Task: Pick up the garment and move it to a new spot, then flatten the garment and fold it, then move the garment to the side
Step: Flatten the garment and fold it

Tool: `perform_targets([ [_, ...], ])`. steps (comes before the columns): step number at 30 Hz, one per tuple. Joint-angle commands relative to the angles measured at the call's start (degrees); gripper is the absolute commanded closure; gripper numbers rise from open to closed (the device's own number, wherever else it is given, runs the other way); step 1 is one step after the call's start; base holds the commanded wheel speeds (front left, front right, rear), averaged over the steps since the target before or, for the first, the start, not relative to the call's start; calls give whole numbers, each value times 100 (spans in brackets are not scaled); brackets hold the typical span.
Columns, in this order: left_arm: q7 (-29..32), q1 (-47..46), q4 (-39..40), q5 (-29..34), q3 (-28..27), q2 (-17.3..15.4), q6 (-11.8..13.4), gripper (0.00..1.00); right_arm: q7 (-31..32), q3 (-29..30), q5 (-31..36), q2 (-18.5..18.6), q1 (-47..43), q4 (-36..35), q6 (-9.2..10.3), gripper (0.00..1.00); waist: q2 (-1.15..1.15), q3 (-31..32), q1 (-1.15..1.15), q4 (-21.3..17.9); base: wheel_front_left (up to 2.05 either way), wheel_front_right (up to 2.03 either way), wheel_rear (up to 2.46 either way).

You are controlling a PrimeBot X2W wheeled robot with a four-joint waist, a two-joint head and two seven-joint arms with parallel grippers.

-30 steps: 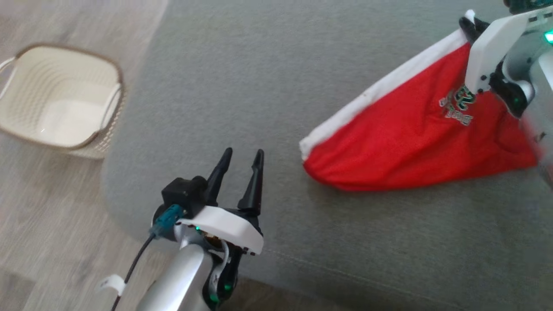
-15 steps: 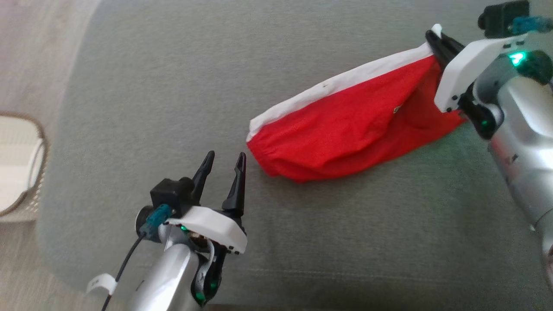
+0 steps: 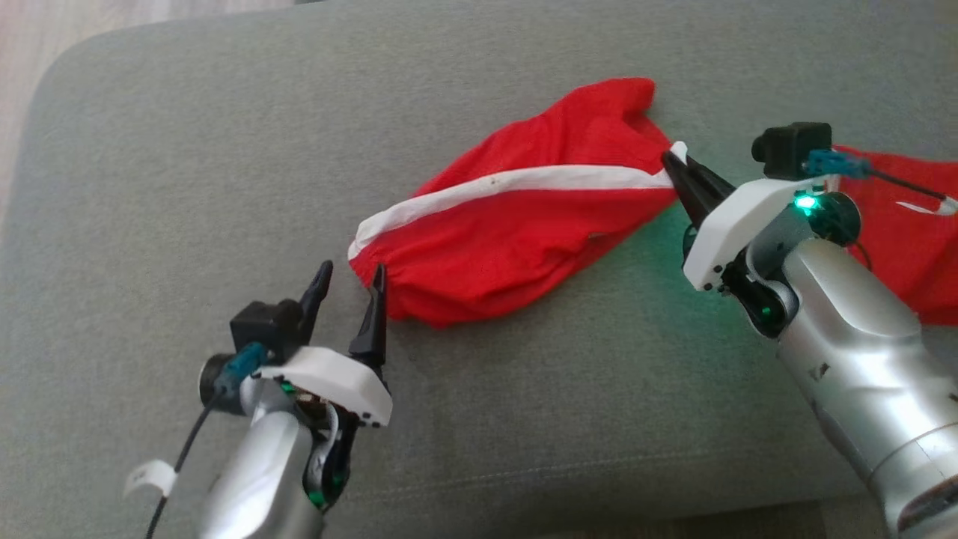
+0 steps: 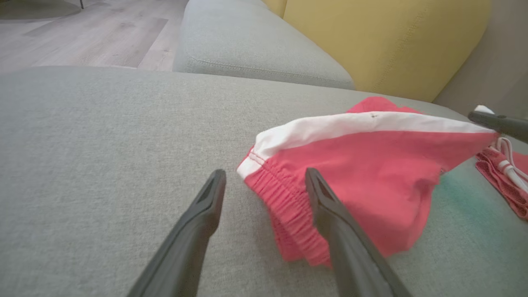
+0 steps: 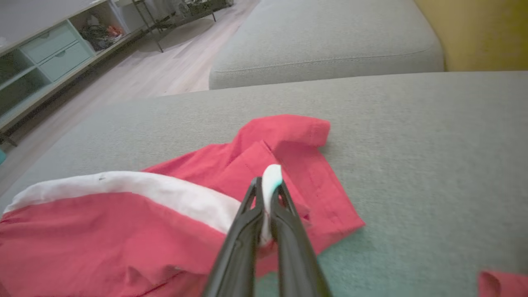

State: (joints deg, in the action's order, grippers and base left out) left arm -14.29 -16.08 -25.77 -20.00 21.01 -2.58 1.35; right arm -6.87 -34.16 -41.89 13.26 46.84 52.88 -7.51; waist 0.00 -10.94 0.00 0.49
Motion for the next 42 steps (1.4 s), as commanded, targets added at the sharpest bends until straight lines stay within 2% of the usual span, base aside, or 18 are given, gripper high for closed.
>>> perform_targets([
  [1, -71, -355, 90, 85, -250, -106, -34, 0, -72, 69, 97, -33, -13, -198, 2, 100, 0, -14, 0, -94, 0, 0, 0],
  [8, -66, -754, -367, 375, -178, -395, -196, 0, 107, 344, 402, -24, -275, -464, 2, 100, 0, -44, 0, -233, 0, 0, 0],
  [14, 223, -1100, -786, 529, 63, -605, -438, 0, 289, 638, 649, -70, -412, -702, 2, 100, 0, -31, 0, -268, 0, 0, 0],
  [25, 558, -1519, -1132, 482, 369, -735, -735, 0, 620, 1030, 1145, -150, -648, -1161, 2, 100, 0, -51, 0, -295, 0, 0, 0],
  [32, 606, -1745, -1316, 425, 475, -813, -791, 0, 857, 1345, 1452, -239, -850, -1518, 2, 100, 0, -54, 0, -333, 0, 0, 0],
  [33, 604, -1757, -1329, 414, 493, -811, -797, 9, 885, 1381, 1483, -247, -877, -1560, 2, 100, 0, -55, 0, -333, 0, 0, 0],
  [34, 608, -1766, -1344, 402, 519, -807, -805, 53, 911, 1419, 1514, -254, -902, -1599, 2, 100, 0, -55, 0, -330, 0, 0, 0],
  [36, 625, -1766, -1381, 342, 568, -797, -824, 100, 960, 1489, 1577, -270, -947, -1675, 2, 100, 0, -55, 0, -328, 0, 0, 0],
  [42, 476, -1729, -1361, 163, 567, -813, -838, 100, 1064, 1647, 1749, -305, -1043, -1894, 2, 100, 0, -7, 0, -318, 0, 0, 0],
])
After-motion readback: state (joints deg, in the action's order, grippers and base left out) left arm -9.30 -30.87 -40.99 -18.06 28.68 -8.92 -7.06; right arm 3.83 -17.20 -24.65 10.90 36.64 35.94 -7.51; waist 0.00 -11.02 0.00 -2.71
